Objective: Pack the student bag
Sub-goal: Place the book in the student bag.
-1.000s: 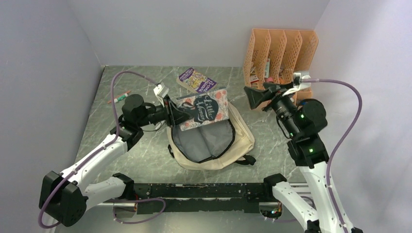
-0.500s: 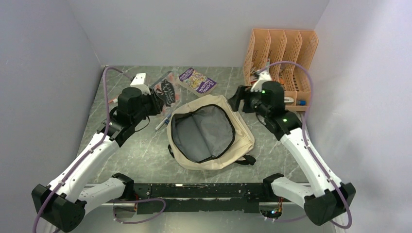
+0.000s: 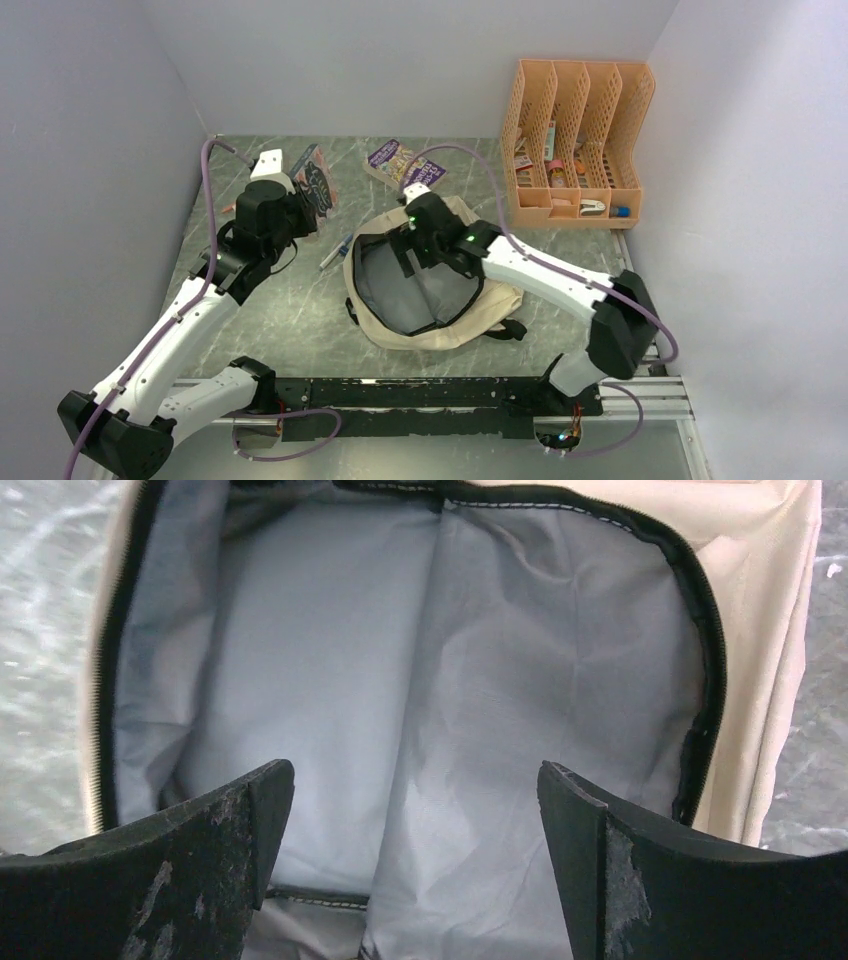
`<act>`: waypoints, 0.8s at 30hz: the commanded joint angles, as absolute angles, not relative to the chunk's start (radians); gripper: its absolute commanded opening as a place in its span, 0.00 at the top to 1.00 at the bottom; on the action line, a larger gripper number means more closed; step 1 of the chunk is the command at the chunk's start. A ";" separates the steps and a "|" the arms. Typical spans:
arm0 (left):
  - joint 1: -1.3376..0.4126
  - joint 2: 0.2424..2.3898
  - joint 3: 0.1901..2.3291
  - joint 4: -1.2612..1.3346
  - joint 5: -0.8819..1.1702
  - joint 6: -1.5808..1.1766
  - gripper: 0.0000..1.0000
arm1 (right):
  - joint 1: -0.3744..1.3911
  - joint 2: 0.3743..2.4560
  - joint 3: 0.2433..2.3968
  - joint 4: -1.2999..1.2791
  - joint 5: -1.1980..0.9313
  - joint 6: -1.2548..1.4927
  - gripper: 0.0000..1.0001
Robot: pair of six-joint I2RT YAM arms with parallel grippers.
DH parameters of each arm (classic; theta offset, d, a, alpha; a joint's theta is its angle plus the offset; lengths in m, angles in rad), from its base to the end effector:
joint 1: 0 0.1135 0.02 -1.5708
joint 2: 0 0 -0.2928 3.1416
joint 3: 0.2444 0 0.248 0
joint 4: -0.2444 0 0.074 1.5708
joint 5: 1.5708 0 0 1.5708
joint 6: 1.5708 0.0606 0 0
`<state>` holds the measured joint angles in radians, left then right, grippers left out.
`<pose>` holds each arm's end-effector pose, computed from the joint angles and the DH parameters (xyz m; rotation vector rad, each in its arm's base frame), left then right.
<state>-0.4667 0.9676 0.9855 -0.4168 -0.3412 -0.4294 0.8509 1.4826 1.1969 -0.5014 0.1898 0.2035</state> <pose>0.2004 -0.0783 0.3680 -0.1857 1.9453 -0.2568 0.2303 0.2453 0.3004 -0.6620 2.2646 0.2962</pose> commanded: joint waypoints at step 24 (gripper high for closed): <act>-0.466 0.938 1.042 -0.349 -0.367 -0.393 0.95 | 1.026 1.947 1.333 -0.652 0.688 0.123 0.10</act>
